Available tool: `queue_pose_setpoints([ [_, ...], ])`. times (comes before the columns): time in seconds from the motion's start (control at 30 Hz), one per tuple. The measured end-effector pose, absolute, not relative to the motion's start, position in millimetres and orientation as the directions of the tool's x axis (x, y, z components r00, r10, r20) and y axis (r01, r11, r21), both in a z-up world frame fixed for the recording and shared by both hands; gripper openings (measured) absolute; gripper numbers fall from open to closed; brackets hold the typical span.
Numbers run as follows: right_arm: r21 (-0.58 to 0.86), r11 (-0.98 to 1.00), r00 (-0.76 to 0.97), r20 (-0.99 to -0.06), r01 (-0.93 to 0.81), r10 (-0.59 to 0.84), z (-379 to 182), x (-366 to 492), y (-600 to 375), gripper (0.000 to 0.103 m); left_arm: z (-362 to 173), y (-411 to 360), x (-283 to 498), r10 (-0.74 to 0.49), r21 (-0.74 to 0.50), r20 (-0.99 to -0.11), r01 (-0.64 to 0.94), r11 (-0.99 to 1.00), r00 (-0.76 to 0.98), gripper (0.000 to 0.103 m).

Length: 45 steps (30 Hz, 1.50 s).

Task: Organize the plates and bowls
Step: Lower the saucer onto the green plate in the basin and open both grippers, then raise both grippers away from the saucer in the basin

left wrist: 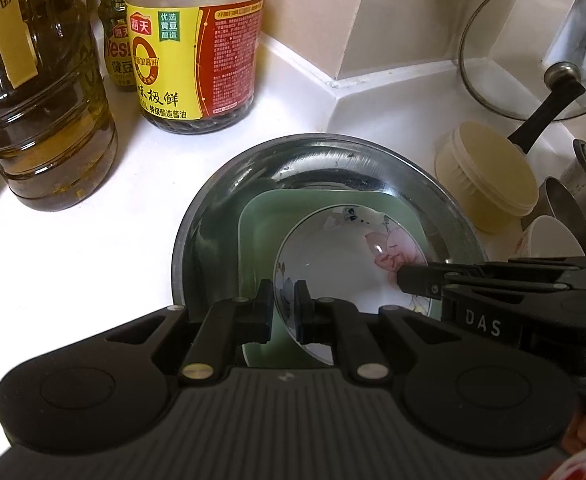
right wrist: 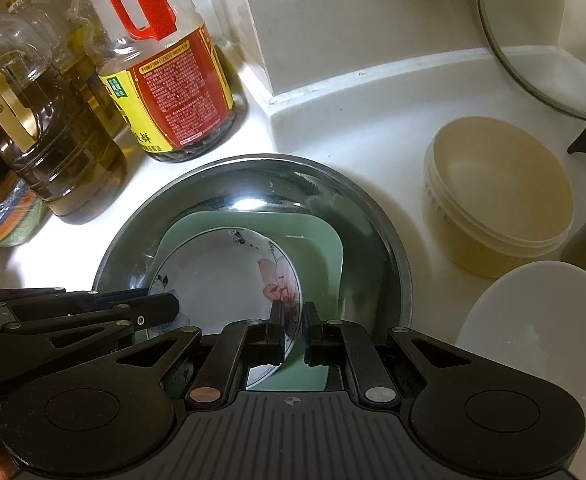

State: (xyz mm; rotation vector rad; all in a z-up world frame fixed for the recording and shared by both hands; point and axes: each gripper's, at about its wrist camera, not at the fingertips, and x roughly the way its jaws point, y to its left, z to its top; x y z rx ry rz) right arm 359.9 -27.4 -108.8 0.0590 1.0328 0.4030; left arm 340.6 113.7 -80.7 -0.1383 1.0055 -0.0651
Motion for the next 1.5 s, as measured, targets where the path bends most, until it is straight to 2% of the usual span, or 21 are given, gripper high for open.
queue_pose_setpoints([
  [0.77, 0.235, 0.926, 0.447, -0.823, -0.294, 0.351, -109, 361, -28, 0.008, -82, 114, 342, -0.124, -0.153, -0.839, -0.011, 0.988, 0.53, 0.009],
  [0.87, 0.24, 0.927, 0.448, -0.821, -0.289, 0.352, -109, 361, -28, 0.008, -83, 115, 342, -0.146, -0.178, -0.84, -0.011, 0.984, 0.522, 0.016],
  [1.07, 0.267, 0.924, 0.448, -0.814, -0.275, 0.369, -105, 362, -35, 0.01, -79, 114, 336, -0.151, -0.178, -0.831, 0.001, 0.984, 0.536, 0.023],
  [1.1, 0.27, 0.922, 0.454, -0.809, -0.277, 0.373, -103, 362, -36, 0.014, -77, 113, 335, -0.148, -0.174, -0.829, 0.001, 0.985, 0.54, 0.023],
  [1.2, 0.27, 0.917, 0.471, -0.794, -0.293, 0.384, -98, 358, -36, 0.042, -73, 114, 333, -0.148, -0.174, -0.821, 0.006, 0.985, 0.552, 0.023],
  [1.23, 0.264, 0.918, 0.477, -0.792, -0.296, 0.382, -96, 356, -35, 0.047, -71, 115, 332, -0.148, -0.174, -0.819, 0.007, 0.985, 0.554, 0.023],
  [1.5, 0.279, 0.91, 0.49, -0.773, -0.305, 0.402, -88, 349, -36, 0.049, -59, 121, 319, -0.141, -0.173, -0.806, -0.001, 0.985, 0.575, 0.023],
])
